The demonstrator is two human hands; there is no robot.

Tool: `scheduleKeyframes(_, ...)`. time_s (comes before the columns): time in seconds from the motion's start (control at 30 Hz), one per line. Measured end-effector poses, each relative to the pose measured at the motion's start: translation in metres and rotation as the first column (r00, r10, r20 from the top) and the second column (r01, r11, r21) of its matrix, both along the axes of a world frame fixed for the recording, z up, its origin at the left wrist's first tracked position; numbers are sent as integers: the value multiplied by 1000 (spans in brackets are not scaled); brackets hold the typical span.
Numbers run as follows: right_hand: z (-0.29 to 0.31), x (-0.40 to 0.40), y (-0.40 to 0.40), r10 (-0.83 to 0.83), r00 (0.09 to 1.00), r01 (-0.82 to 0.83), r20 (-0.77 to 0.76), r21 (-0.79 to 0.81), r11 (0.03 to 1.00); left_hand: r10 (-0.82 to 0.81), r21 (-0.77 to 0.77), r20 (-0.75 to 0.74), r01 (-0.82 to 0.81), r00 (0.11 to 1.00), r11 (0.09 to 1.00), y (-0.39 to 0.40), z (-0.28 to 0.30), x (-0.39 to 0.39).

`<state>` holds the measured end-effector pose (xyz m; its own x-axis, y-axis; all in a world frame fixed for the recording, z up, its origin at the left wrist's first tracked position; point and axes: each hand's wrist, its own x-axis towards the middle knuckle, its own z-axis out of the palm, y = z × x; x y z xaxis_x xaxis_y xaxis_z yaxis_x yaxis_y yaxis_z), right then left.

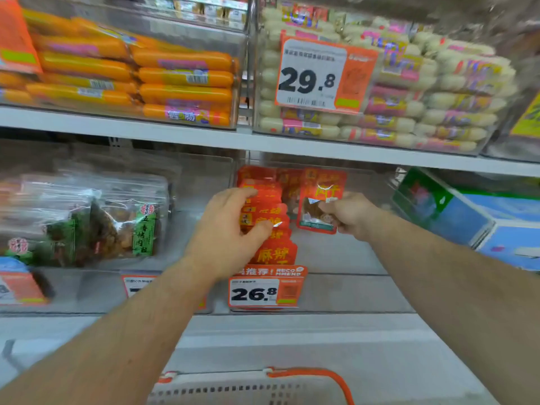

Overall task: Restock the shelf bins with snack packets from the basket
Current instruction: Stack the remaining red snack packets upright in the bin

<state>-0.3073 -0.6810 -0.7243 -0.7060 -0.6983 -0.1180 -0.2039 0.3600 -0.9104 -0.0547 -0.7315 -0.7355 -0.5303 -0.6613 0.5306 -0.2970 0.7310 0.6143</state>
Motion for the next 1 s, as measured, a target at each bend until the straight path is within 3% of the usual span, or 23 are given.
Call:
scheduleKeyframes(0.2, -25, -10, -53, -22, 998, 19, 62, 44, 999, -37, 2, -48, 37, 998, 999, -5, -4, -1)
scheduleKeyframes(0.7, -42, 3, -77, -60, 996, 66, -67, 84, 994, -36, -15, -55, 35, 998, 999, -2, -2, -1)
scheduleKeyframes(1.0, -38, 11, -78, 60, 998, -54, -35, 138, 989, -33, -10, -47, 32, 998, 999, -1, -2, -1)
